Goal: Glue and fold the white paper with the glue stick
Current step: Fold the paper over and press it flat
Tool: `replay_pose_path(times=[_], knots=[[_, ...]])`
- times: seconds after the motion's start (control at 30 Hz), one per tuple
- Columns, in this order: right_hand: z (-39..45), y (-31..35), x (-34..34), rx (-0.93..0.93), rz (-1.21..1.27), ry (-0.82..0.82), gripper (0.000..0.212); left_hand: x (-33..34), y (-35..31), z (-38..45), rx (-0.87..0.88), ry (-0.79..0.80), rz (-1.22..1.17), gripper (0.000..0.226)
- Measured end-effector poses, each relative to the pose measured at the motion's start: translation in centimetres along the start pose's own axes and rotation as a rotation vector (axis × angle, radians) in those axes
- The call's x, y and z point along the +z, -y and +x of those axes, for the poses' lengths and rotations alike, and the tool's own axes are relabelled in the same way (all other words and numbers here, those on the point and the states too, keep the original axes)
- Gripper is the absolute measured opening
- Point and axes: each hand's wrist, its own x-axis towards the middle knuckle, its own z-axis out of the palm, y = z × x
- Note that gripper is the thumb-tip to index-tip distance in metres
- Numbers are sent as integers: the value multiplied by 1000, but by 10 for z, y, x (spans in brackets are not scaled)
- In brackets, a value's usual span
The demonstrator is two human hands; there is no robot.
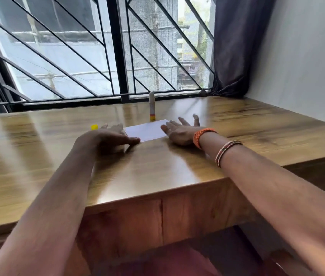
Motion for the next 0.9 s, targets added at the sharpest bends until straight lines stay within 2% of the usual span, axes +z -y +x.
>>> replay_pose_path(times=[0.07,0.1,0.17,0.23,0.33,0.53,0.6,0.7,0.83,0.9], knots=[[7,8,1,12,-43,-35,63,-1,1,-4,-34,-19,45,117],[9,14,2,-13,-43,-40,63,0,0,-4,-35,-20,56,119],[12,34,3,-111,6,-24,60,1,-4,-8,-34,-3,76,121],[10,55,2,-242,51,6,55,1,-2,-5,-35,13,61,136],[11,77,-2,-394,89,40,50,4,3,1,-1,18,82,133],[34,70,5,-344,100,33,57,6,-1,-4,-40,52,23,135],[37,58,6,-298,95,6,61,6,-4,-4,-63,68,-7,124],[40,42,6,-267,101,-13,62,1,-9,-8,-17,37,5,93],[43,29,7,-233,120,-28,63,-1,-16,-9,34,6,-37,36],[48,20,7,-169,138,-42,65,1,-15,-7,14,-57,-80,34]])
